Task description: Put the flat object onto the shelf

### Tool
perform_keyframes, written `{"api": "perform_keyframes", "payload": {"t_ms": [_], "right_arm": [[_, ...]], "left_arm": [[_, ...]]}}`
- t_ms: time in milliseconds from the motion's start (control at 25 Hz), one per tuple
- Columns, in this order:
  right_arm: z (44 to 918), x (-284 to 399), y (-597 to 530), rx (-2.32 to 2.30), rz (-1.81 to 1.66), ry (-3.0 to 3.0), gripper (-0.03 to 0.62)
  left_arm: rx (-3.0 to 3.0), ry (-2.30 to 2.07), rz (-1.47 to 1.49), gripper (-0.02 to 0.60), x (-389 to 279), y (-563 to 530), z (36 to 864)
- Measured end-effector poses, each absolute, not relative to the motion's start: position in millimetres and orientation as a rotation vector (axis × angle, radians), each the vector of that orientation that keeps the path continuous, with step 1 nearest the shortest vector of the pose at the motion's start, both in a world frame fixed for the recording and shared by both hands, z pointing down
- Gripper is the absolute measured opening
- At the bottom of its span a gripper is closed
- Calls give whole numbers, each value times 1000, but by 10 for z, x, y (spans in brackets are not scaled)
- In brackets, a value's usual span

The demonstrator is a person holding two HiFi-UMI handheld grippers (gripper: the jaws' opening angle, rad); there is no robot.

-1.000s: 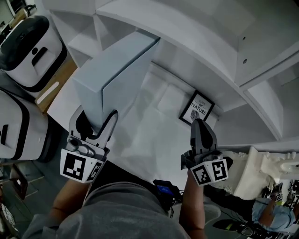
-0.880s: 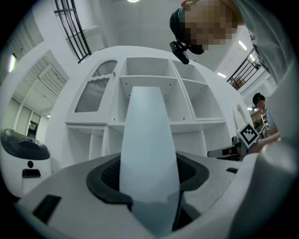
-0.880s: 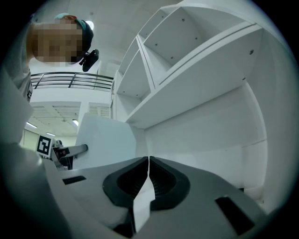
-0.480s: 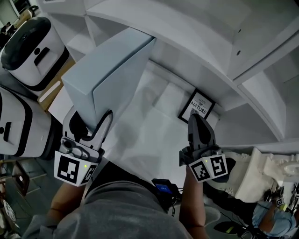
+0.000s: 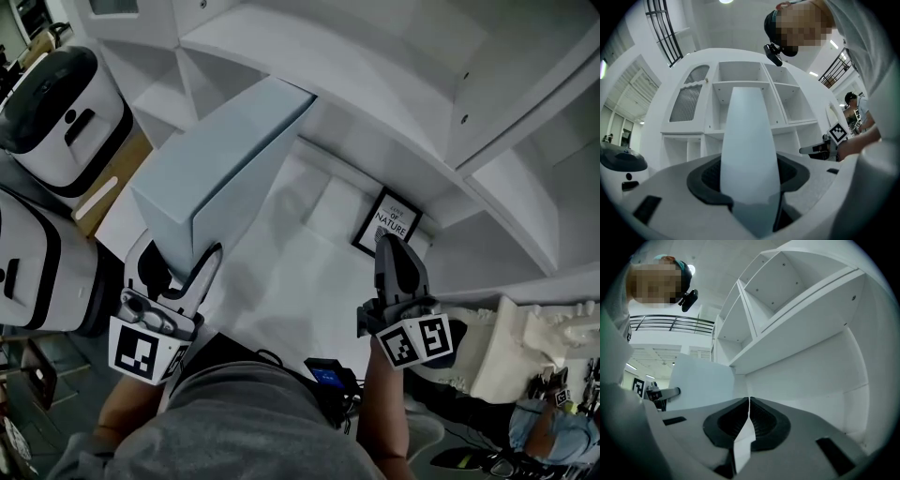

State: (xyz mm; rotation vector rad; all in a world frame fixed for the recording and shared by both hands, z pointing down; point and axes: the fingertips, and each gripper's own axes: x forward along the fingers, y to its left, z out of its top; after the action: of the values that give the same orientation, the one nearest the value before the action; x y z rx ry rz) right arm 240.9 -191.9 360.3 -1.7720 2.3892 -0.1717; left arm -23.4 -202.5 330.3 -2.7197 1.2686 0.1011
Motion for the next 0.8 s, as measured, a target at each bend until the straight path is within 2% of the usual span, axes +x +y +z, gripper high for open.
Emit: {"api": "perform_keyframes", "payload": {"t_ms": [520,800], "right_arm": [[3433,2216,-1908,-1734,-111,2426,31],[3375,2119,-1908,-1696,-101,2440,31]], "left_arm": [[-2671,1247,116,272,-533,-1737,3220],[-2644,1233,225,272,-718,-1597,2952]]}}
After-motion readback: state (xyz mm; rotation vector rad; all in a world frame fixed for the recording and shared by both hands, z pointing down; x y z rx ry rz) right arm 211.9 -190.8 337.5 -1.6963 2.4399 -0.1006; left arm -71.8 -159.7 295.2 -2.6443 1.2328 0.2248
